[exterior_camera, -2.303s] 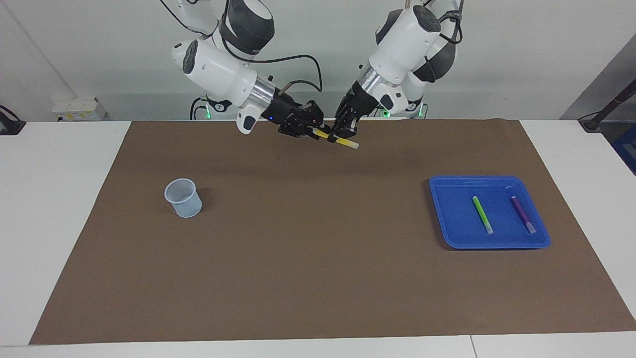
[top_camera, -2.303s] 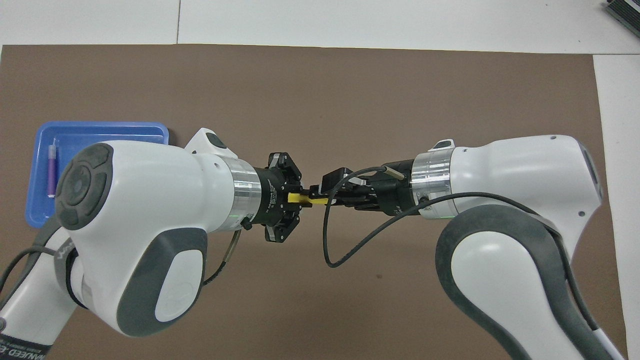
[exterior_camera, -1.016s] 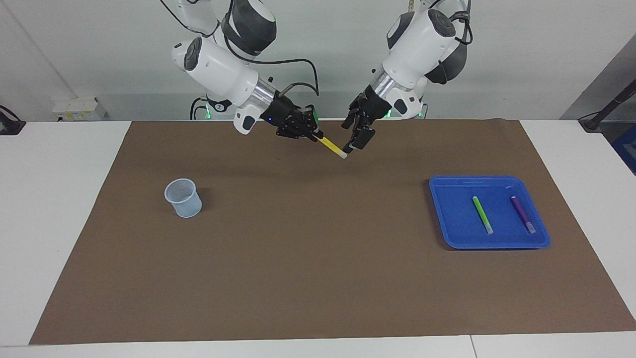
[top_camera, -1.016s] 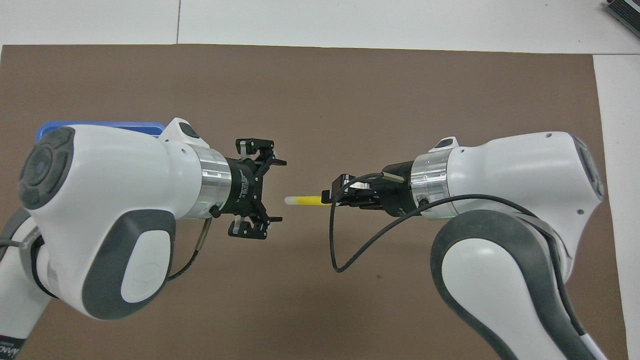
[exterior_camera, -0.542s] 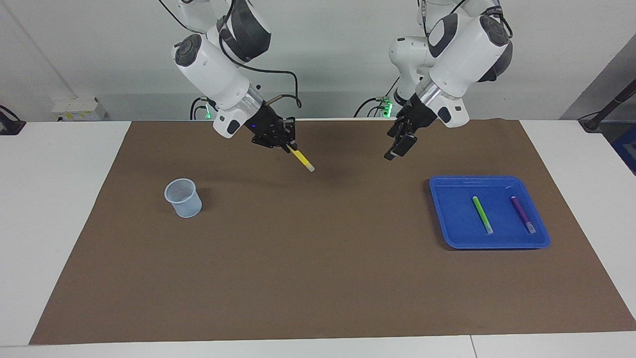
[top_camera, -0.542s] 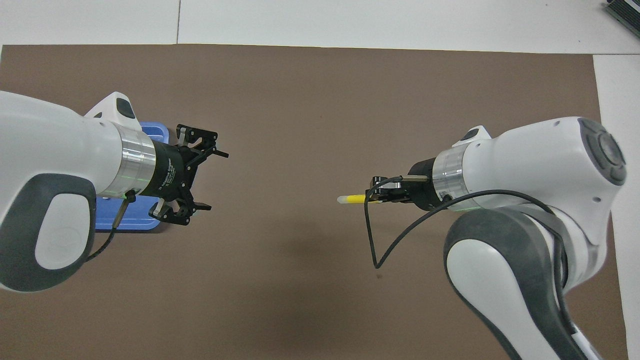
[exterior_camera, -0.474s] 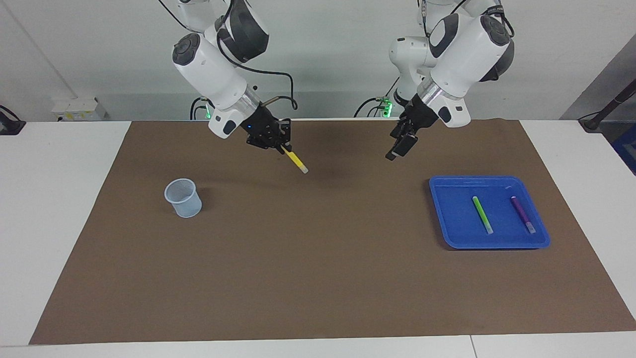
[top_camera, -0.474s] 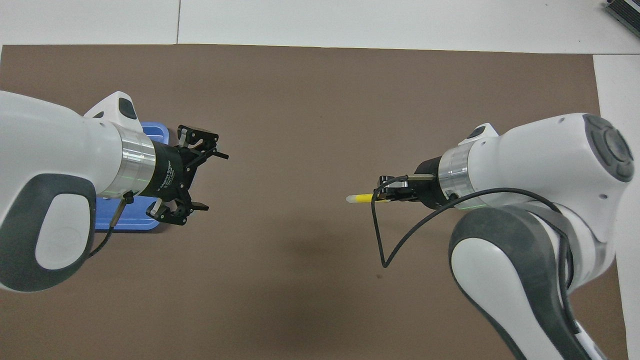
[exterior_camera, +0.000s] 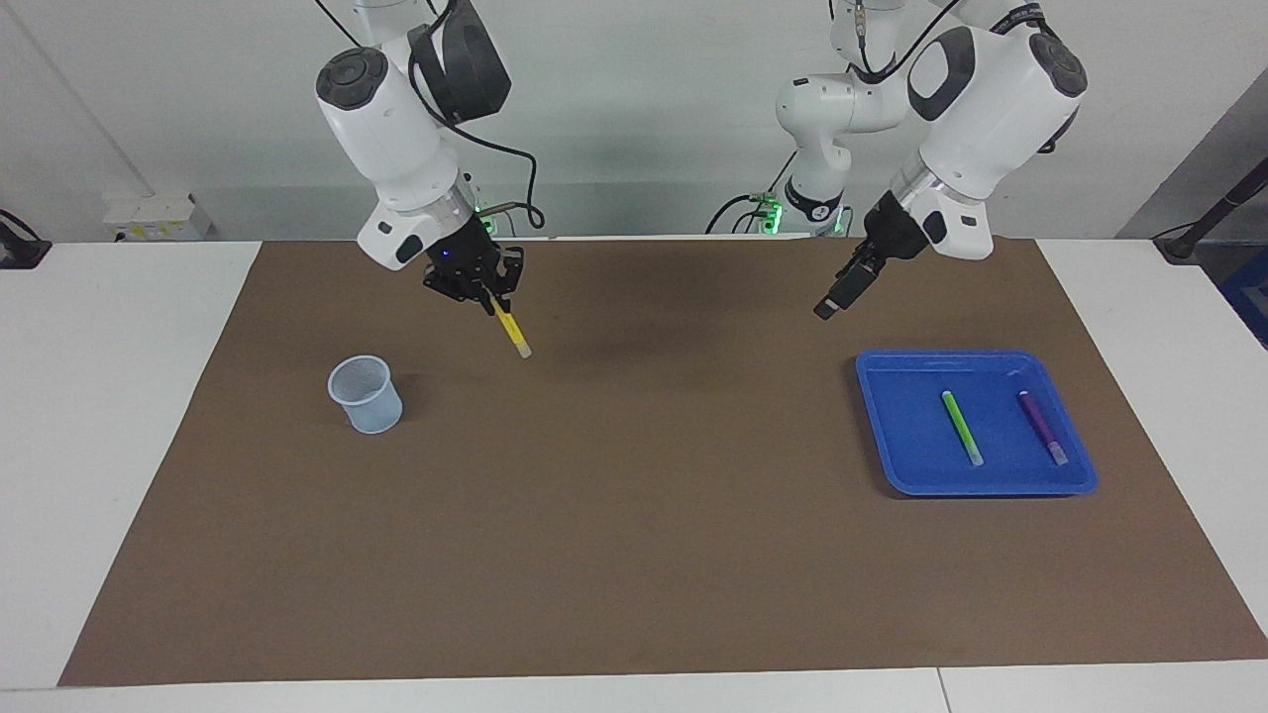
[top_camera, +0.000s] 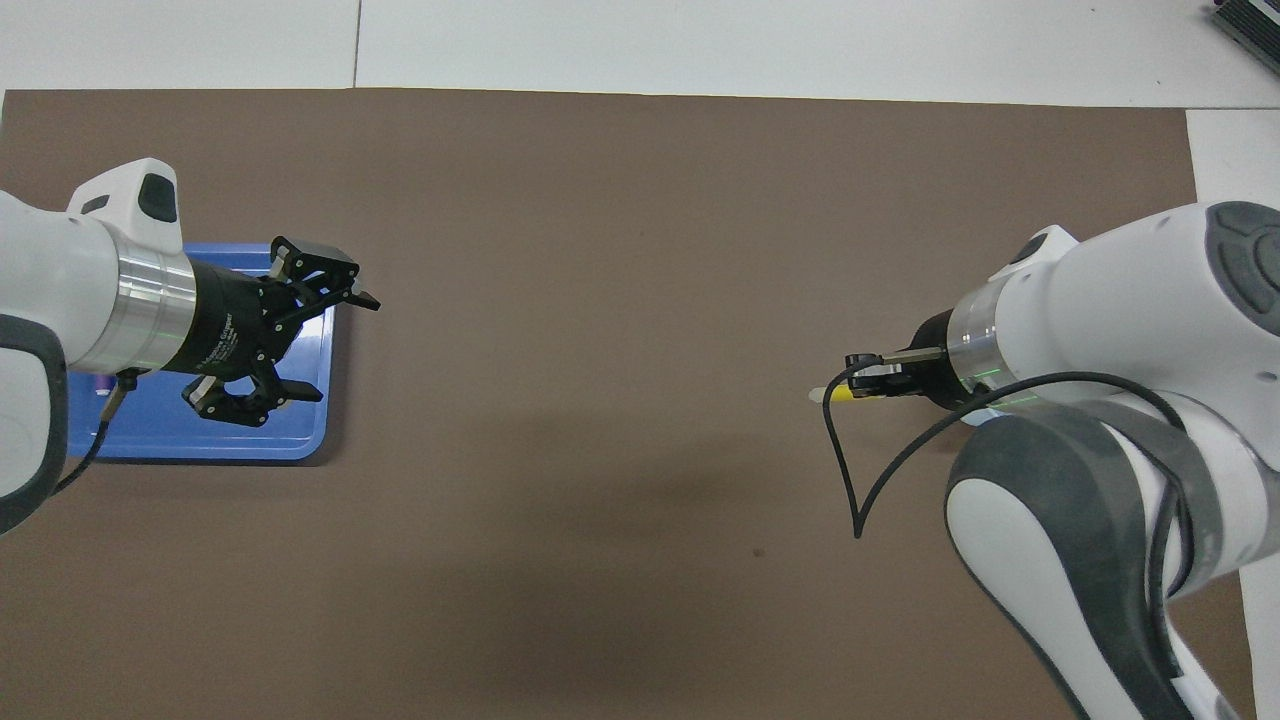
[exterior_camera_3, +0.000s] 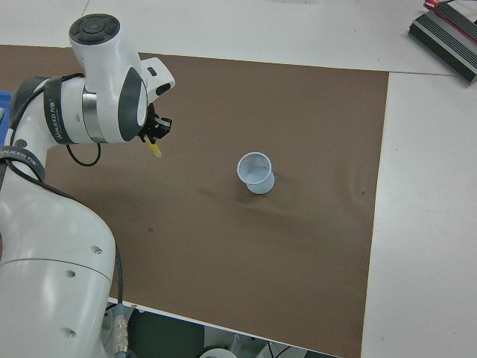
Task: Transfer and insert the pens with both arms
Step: 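Insert the yellow pen into the cup while the left gripper reaches green pen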
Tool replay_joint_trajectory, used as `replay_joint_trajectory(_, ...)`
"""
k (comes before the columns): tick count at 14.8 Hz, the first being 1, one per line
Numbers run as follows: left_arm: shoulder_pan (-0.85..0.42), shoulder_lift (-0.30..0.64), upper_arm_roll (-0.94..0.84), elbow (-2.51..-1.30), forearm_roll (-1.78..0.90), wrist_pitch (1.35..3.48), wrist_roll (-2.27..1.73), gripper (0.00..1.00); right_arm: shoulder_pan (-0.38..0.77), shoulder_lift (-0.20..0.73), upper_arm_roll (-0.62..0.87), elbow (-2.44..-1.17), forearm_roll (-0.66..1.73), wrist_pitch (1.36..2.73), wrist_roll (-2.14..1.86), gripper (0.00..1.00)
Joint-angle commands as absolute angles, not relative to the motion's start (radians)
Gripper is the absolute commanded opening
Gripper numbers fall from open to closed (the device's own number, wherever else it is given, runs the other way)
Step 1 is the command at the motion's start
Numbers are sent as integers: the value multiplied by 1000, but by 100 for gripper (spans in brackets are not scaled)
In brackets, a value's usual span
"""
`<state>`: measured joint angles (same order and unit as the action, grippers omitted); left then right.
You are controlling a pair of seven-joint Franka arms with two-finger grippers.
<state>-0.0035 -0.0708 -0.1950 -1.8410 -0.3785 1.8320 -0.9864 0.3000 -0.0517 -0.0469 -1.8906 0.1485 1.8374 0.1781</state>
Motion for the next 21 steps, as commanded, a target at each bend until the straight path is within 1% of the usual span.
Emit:
replay_joint_trajectory(1,0,-87,-204,-1853,-368,1838,-982,100,272,-81,-41,-1890,39,1778,138,0)
replay_joint_trajectory(7,-11,-89,-207,-1847,-299,1836,-971,100,239,-97,-41,-1904,-96,1756,83,0)
replay_joint_trajectory(10,5,-81,-203,-1822,-287,1812,-948,100,181,-100,-41,-1911,-130,1756,-4,0)
replay_joint_trajectory(13,60,-81,-199,-1825,-281,1798,-697,100,131,-101,-41,-1921,-150,1761,-76,0)
replay_joint_trajectory(15,101,-83,-198,-1825,-246,1776,-596,100,101,-103,-41,-1933,-152,1770,-107,0)
replay_joint_trajectory(17,112,-80,-196,-1830,-201,1779,-510,100,94,-115,-41,-1957,-152,1773,-115,0)
replay_joint_trajectory(19,136,-58,-198,-1830,-137,1787,-410,100,94,-120,-41,-1977,-152,1789,-117,0)
replay_joint_trajectory(21,147,-20,-196,-1830,-68,1802,-297,100,87,-124,-41,-2006,-152,1836,-123,0)
